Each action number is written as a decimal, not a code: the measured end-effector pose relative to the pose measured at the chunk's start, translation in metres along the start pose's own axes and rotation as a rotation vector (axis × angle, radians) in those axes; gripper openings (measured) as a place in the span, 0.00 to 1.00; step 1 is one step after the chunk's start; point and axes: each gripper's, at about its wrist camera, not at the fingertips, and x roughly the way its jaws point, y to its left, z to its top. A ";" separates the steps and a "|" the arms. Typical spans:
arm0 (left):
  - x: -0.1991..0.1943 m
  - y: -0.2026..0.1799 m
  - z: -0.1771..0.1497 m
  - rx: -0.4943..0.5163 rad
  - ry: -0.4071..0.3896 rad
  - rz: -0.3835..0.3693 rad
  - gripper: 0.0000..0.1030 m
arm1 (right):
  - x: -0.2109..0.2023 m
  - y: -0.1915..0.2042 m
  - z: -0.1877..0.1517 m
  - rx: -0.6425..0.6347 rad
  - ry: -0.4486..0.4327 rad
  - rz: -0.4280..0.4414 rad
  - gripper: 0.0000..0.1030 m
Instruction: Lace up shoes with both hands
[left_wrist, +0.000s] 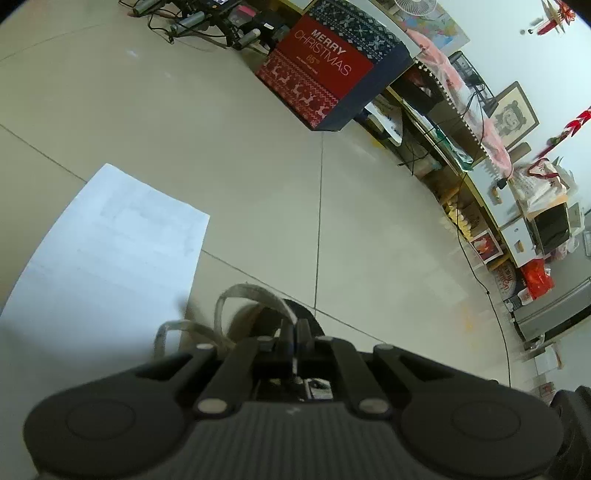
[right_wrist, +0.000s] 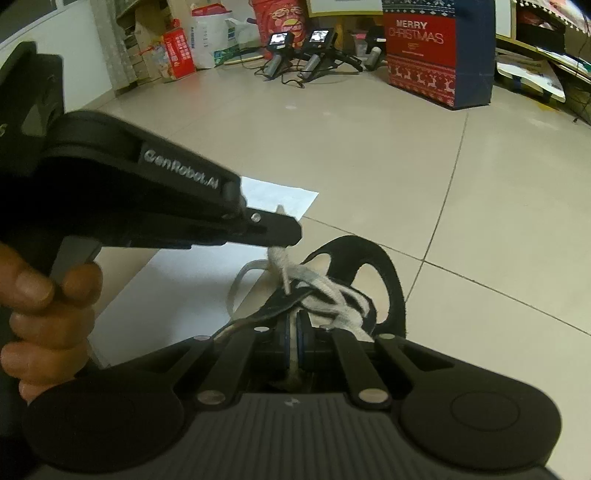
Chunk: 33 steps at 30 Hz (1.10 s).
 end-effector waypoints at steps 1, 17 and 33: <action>0.000 0.000 0.000 0.004 -0.001 0.003 0.01 | 0.001 -0.001 0.000 0.003 -0.001 0.001 0.04; 0.002 -0.002 -0.003 0.030 0.004 0.021 0.01 | 0.002 0.005 -0.003 0.010 -0.007 -0.014 0.04; 0.002 -0.004 -0.004 0.056 -0.002 0.035 0.01 | 0.001 0.007 -0.003 0.005 -0.006 -0.023 0.04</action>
